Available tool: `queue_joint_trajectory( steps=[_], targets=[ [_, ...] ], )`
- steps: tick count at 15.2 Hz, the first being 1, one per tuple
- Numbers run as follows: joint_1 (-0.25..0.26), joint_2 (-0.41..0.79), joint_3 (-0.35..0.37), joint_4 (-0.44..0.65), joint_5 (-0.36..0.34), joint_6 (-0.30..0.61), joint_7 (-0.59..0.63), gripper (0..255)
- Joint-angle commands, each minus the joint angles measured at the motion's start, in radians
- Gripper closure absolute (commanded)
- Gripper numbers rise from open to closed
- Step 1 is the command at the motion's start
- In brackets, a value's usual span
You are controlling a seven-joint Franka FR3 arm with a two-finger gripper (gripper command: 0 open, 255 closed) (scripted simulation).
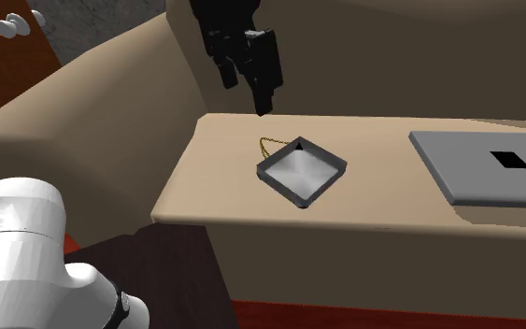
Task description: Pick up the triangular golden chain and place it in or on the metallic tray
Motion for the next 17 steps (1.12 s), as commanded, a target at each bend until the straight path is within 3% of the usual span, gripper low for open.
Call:
queue_joint_trajectory(
  steps=[1,9,17],
  targets=[
    [0.000,0.000,0.000,0.000,0.000,0.000,0.000,0],
    [0.031,0.236,0.075,0.005,0.003,0.204,0.010,0],
    [0.051,0.510,0.149,0.083,-0.035,0.369,0.039,0]
  ],
)
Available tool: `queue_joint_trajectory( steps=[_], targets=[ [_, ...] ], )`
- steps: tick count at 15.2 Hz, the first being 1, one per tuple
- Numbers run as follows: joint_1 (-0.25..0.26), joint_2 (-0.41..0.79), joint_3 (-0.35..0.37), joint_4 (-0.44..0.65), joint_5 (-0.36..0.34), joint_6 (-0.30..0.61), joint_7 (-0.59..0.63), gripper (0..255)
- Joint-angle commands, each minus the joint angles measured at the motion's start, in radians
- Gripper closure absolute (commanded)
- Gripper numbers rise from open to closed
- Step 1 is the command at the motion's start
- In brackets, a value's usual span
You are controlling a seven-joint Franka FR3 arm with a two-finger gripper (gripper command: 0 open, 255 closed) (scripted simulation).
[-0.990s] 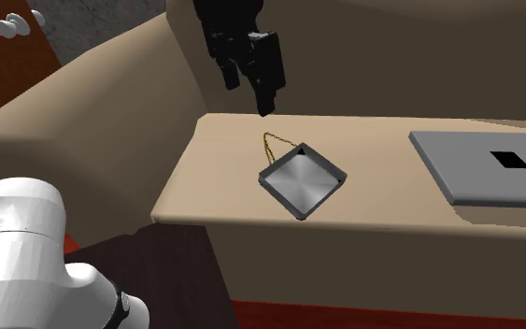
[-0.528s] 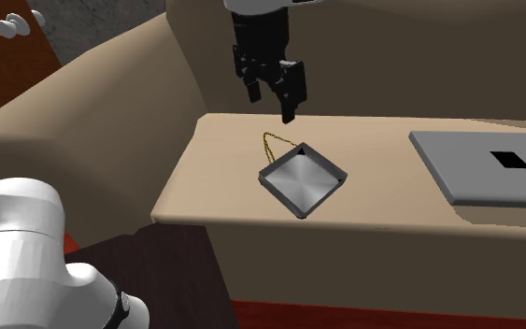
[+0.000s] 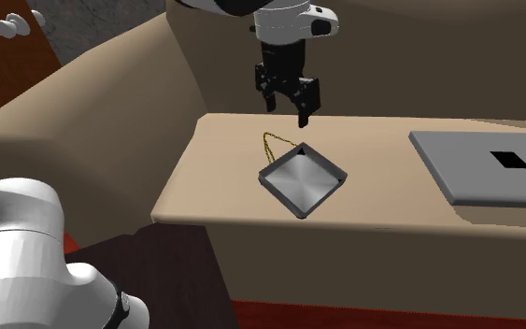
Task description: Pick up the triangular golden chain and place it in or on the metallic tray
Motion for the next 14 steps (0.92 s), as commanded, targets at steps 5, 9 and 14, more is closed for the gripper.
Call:
queue_joint_trajectory(
  steps=[5,9,14],
  targets=[
    [0.017,0.230,0.052,0.088,-0.062,0.113,0.041,0],
    [0.035,0.381,0.075,0.175,-0.120,0.154,0.073,0],
    [0.074,0.574,0.085,0.309,-0.199,0.179,0.110,0]
  ],
)
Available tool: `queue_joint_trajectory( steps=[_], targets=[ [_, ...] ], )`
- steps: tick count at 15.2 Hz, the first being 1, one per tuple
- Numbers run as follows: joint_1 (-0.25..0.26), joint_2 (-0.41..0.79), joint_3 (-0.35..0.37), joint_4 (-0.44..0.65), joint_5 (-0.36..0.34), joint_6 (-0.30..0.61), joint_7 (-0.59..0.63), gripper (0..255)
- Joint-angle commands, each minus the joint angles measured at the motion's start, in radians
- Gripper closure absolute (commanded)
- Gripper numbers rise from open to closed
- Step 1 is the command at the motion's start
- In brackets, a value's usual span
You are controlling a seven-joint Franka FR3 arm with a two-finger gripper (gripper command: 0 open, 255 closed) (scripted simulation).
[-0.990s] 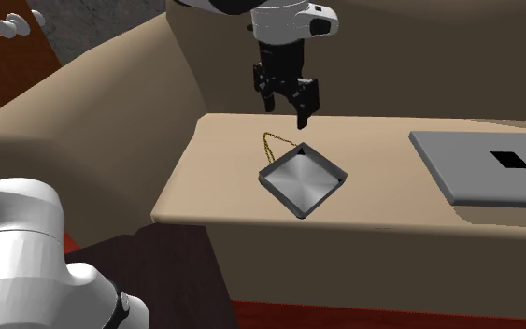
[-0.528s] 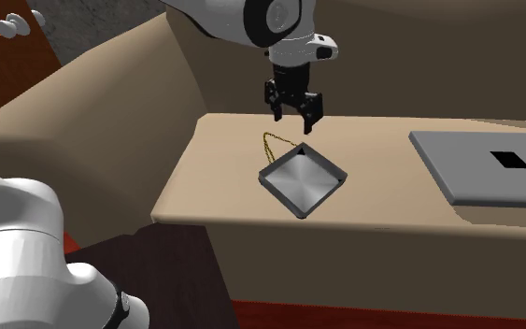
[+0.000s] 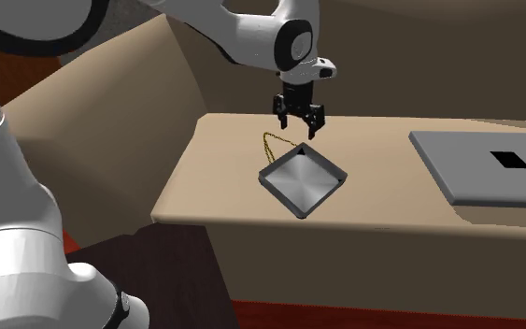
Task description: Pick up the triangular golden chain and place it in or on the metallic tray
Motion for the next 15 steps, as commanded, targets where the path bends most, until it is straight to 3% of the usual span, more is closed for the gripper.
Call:
queue_joint_trajectory(
  steps=[1,12,15],
  targets=[
    [0.019,0.077,0.001,0.060,-0.031,0.004,0.013,0],
    [0.150,0.510,-0.023,0.476,-0.151,-0.043,0.025,0],
    [0.151,0.533,-0.029,0.473,-0.158,-0.018,0.029,0]
  ],
)
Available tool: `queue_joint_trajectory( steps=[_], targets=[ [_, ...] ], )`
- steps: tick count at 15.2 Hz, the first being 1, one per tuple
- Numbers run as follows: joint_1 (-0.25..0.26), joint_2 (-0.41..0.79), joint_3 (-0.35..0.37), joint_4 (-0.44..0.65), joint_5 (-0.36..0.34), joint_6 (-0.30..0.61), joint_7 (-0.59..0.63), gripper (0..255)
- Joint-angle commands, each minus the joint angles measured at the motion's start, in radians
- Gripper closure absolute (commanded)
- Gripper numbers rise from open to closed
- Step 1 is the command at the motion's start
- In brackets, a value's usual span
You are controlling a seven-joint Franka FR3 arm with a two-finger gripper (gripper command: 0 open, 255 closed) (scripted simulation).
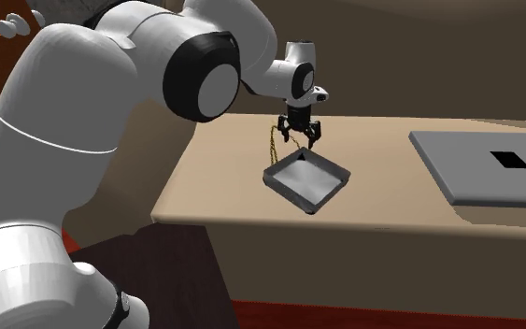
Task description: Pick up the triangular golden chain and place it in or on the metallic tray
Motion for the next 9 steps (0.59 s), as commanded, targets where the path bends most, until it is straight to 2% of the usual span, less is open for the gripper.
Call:
queue_joint_trajectory(
  steps=[1,9],
  targets=[
    [0.002,0.018,-0.004,0.001,-0.005,0.015,0.002,0],
    [0.004,0.048,-0.011,0.002,-0.013,0.044,0.006,0]
  ],
)
